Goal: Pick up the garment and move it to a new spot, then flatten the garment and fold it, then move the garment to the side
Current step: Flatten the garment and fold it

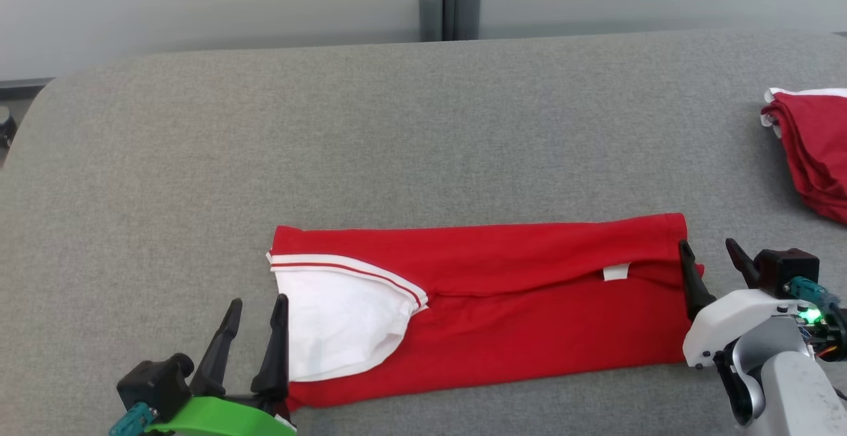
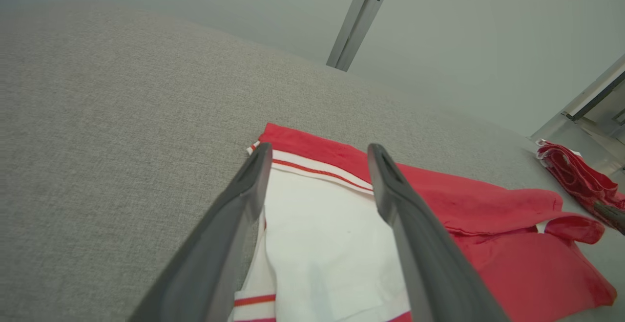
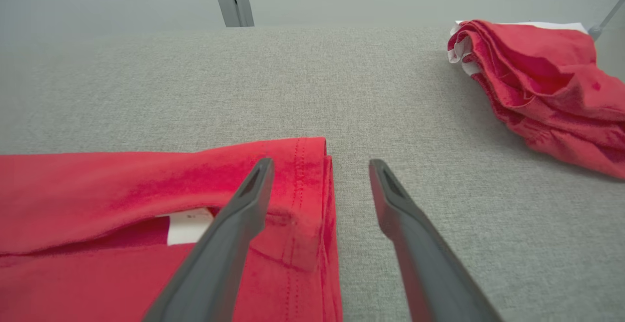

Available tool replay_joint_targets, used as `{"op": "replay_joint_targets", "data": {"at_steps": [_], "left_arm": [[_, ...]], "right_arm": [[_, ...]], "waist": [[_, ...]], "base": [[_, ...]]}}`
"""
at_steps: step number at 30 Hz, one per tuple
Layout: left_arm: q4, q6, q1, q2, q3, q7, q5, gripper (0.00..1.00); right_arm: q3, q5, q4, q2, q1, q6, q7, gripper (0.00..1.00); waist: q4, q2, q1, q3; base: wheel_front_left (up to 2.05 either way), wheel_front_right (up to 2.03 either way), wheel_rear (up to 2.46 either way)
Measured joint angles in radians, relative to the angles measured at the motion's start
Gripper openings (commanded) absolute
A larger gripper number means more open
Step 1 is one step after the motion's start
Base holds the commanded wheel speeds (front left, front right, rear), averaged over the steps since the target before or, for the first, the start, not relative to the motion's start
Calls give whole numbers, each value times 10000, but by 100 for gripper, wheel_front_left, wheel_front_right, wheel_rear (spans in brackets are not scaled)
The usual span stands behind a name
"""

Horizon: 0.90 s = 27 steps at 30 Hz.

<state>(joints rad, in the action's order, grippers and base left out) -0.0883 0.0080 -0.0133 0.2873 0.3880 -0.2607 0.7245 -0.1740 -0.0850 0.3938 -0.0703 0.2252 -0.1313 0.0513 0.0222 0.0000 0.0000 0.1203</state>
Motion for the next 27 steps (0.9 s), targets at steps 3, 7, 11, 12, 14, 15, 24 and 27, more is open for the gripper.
{"op": "replay_joint_targets", "data": {"at_steps": [3,7,11,12,14,15,24,27], "left_arm": [[-140,-81,3,-90,-35,-2,-161,100],[-259,-171,5,-178,-105,-4,-322,100],[-336,-232,-7,-244,-151,-4,-408,100],[-351,-251,-14,-263,-155,-4,-435,100],[-368,-261,-19,-299,-174,-4,-481,100],[-378,-270,-20,-316,-182,-4,-483,100],[-397,-322,-21,-428,-265,-4,-581,100],[-401,-339,-17,-456,-311,-4,-625,100]], "right_arm": [[-203,176,639,42,225,0,119,100],[-244,416,1352,107,323,0,320,100],[-324,564,1758,127,271,0,550,100],[-322,587,1839,130,222,0,566,100],[-307,589,2023,157,145,0,627,100],[-290,612,2115,167,124,0,646,100],[13,1129,3051,176,539,0,968,76],[142,1122,3446,167,805,2,1007,24]], "waist": [[112,0,0,38],[229,0,0,83],[258,0,0,61],[249,0,0,52],[217,0,0,40],[193,0,0,35],[26,0,0,161],[3,0,0,220]], "base": [[0,0,0],[0,0,0],[0,0,0],[0,0,0],[0,0,0],[0,0,0],[0,0,0],[0,0,0]]}}
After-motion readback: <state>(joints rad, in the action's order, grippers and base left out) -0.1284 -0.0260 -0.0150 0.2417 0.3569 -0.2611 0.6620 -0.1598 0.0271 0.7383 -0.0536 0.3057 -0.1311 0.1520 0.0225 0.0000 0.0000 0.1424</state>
